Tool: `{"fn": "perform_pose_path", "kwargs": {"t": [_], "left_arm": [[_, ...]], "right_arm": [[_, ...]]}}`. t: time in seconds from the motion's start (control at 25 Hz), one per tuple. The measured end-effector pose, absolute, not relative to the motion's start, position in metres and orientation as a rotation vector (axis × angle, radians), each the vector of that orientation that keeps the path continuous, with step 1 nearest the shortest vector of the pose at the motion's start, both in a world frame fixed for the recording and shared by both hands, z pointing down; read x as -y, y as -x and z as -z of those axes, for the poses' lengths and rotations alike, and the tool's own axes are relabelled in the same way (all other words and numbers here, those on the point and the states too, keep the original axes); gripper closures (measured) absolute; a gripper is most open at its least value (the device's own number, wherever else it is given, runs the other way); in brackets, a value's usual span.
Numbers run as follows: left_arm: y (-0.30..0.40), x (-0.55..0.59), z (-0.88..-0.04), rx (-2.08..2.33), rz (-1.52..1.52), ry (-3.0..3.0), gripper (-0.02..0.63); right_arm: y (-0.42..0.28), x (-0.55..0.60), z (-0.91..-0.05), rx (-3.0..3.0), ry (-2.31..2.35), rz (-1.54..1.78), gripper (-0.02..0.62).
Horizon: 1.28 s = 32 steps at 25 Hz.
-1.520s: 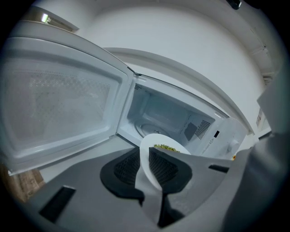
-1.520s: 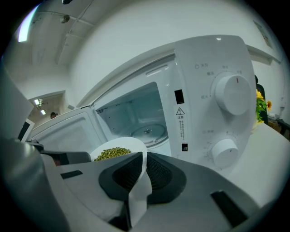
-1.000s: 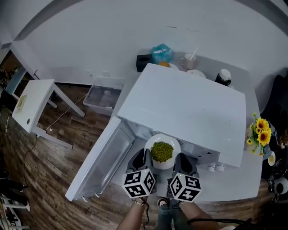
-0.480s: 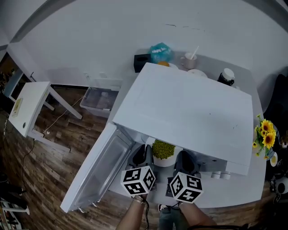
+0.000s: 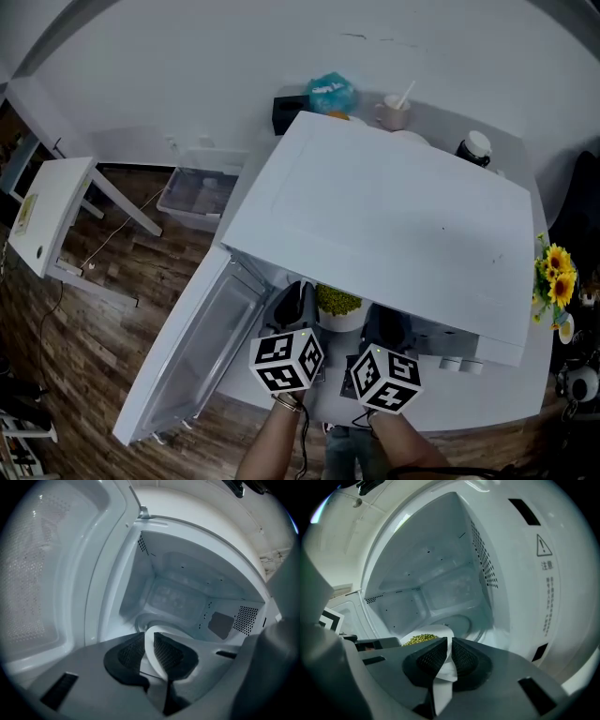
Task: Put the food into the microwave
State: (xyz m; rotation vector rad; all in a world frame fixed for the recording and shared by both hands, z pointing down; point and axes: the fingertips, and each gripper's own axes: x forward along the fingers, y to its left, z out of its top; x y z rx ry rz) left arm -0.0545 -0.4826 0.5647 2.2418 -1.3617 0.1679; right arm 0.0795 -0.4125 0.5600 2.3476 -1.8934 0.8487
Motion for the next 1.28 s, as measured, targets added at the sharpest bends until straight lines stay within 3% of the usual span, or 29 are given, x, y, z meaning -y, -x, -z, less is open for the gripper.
{"fn": "perform_pose_path", "kwargs": {"t": [1.28], "left_arm": [[0.064,0.47,-0.548,1.452,-0.122,-2.261,0.543]], "right_arm": [[-0.076,0.406,-0.55,1.813,-2.354,-0.696,0.558]]}}
